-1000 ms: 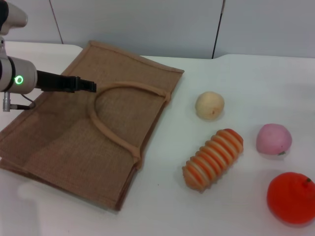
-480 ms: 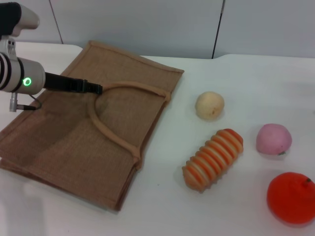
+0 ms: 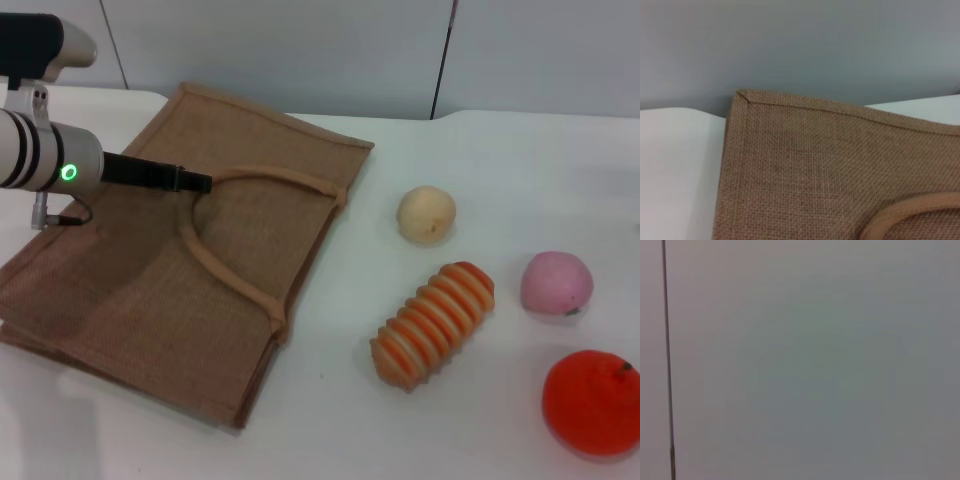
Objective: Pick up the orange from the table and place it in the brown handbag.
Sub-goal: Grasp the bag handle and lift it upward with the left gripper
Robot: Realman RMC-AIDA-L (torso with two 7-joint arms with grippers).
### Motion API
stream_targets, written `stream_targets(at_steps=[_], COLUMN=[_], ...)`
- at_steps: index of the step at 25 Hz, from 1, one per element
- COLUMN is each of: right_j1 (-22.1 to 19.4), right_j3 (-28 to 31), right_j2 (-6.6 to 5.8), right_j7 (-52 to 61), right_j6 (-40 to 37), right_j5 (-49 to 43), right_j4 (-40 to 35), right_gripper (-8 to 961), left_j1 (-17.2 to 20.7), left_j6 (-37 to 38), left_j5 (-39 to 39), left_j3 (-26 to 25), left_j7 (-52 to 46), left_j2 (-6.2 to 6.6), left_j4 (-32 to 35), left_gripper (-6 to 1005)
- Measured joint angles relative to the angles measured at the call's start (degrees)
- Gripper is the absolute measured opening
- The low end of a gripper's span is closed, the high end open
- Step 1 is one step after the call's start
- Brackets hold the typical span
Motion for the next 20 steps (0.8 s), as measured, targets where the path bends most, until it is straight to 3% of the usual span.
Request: stream_targets(at_steps=[20], right_j1=[0.0], right_j3=[0.0], right_j2=[0.01], right_j7=[0.0], right_j6=[0.0], right_j5=[0.0], right_j4=[0.2], right_gripper=[881], left_j1=[-0.9], left_j6=[1.9], left_j5=[0.1], left_j3=[0.1], left_j7=[5.3], left_j2=[-0.08], left_j4=[-3.7], left_gripper=[615])
